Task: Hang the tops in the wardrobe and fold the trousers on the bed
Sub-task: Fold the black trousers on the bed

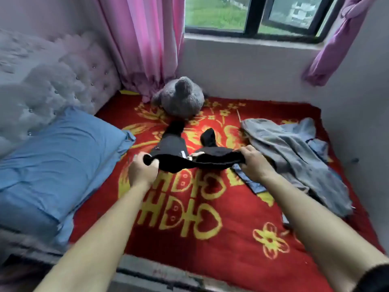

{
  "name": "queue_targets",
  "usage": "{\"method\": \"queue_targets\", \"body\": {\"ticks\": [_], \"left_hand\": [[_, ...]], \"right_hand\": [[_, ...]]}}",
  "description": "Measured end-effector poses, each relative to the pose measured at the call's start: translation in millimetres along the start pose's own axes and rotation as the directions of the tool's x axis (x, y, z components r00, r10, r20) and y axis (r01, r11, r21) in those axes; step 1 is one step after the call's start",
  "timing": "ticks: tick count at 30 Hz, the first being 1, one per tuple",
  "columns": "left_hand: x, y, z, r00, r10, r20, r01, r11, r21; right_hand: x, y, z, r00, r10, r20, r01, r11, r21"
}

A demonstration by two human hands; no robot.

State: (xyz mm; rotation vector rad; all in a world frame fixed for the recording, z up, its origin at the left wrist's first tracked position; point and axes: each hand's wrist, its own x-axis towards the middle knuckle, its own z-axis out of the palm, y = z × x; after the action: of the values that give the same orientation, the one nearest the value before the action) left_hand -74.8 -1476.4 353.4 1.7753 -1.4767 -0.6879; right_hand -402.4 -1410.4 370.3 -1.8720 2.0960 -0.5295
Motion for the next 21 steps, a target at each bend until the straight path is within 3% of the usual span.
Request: {"method": "queue_targets", "body": {"ticks": [3,6,11,15,19,21], "left_hand": [[-74,-85,20,0.97,-0.127,0.207,0.047,0.935,0.352],[-137,-150,40,0.934,-0.198,0.298,-0.001,0.831,0.556],[-220,-232,64,0.886,-0.24,0.397,-0.102,0.734,0.671],[-250,-276,75,0.871,-0.143,0.47,-0.27,0.661,0.7],[-257,-319,92,0.759,-0.048,0.649,-0.553,0.479,0.682],[-258,-341,103,0.71,-0.053,0.702,-0.601,0.474,0.644]], "right_hand": [[-66,35,74,0.966,0.033,0.257,-0.022,0.999,-0.048],[-125,62,140,0.94,0.05,0.338,-0.035,0.998,-0.049],[-217,89,226,0.885,0.102,0.454,-0.058,0.992,-0.11],[-265,103,276,0.859,0.161,0.486,-0.084,0.981,-0.176],[-284,112,318,0.877,0.206,0.435,-0.126,0.97,-0.207],[-290,117,340,0.87,0.24,0.431,-0.129,0.954,-0.27]]}}
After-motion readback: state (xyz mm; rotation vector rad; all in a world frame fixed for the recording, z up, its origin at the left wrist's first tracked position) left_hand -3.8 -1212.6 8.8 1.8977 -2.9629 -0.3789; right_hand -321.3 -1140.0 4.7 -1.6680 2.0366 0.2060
